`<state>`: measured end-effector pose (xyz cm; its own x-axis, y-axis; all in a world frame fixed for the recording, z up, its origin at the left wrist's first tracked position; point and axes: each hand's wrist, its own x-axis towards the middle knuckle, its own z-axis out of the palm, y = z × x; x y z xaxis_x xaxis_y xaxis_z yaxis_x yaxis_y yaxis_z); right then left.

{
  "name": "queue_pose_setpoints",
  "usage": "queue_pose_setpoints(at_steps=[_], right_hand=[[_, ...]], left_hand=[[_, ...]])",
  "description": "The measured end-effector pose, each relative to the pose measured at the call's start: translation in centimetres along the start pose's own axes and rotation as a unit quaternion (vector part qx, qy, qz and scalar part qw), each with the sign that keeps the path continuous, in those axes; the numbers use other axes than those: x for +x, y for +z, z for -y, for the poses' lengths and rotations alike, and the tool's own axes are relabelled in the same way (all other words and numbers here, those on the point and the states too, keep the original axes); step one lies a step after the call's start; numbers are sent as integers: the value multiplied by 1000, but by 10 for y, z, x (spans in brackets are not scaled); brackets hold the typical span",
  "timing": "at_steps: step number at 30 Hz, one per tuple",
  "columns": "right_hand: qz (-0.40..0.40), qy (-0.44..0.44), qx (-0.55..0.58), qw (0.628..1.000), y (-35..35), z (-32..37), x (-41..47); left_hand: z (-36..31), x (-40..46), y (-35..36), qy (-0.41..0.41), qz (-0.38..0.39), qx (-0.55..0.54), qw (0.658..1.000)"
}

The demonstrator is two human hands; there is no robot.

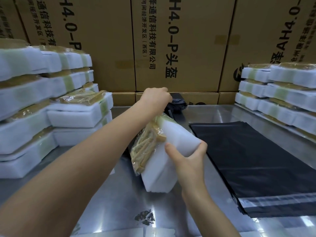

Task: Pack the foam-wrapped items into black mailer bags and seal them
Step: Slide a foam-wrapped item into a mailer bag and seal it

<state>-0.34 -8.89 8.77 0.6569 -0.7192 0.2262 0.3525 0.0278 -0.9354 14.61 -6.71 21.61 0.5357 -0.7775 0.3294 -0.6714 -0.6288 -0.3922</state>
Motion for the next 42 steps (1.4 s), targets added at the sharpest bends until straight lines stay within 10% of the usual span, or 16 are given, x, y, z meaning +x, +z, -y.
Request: queue_pose_setpoints(at_steps=[13,21,28,35,42], right_hand=[[-16,33,14,999,-6,-2,9],[-65,133,139,979,-22,-13,16],[-30,181,221,958,-27,-16,18],[-45,207,242,947,-29,-21,16],[-83,212,280,932,-24,-11,20]], left_hand=[[-57,-16,-24,158,-41,-13,986],[-8,-43,10,-27,-33,-388,920],[-4,-86,58,-117,-131,-393,902],[-4,-88,46,-54,-59,-203,976],[-34,-104,31,-30,-159,-292,942]])
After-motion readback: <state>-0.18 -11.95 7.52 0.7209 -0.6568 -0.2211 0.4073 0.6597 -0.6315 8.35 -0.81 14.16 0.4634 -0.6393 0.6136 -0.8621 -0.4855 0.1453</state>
